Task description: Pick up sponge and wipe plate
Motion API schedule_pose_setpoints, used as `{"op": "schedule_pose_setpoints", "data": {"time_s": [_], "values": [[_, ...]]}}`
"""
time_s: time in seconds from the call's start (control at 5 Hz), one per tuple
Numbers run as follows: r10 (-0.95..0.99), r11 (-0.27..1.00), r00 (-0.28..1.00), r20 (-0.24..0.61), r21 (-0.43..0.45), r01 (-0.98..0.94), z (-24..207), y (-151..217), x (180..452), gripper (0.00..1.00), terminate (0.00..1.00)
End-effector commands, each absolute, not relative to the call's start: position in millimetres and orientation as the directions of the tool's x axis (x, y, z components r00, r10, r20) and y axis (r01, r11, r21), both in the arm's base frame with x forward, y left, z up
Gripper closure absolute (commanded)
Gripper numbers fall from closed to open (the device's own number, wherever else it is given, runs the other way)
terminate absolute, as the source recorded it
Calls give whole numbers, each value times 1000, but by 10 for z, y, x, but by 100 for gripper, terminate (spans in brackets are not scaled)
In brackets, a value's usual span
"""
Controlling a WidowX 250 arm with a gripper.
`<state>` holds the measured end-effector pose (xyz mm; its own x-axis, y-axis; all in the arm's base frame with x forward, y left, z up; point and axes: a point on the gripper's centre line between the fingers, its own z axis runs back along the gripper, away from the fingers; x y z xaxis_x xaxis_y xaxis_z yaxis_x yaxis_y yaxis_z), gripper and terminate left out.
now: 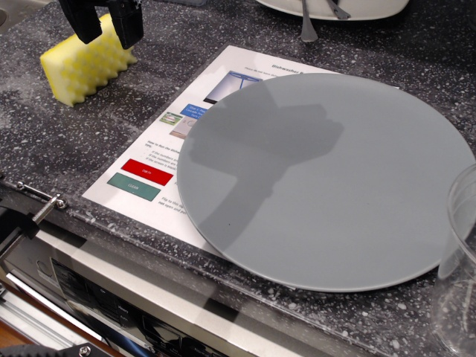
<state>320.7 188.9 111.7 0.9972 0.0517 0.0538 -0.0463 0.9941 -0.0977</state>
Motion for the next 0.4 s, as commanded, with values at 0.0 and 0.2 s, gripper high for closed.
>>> {"op": "schedule_pose_setpoints", "data": {"time_s": [0.0,0.2], "values": [[52,994,997,54,-98,-46,1117,1889,3207,0,0],[21,997,993,112,-79,-12,1286,2063,3268,0,0]]}}
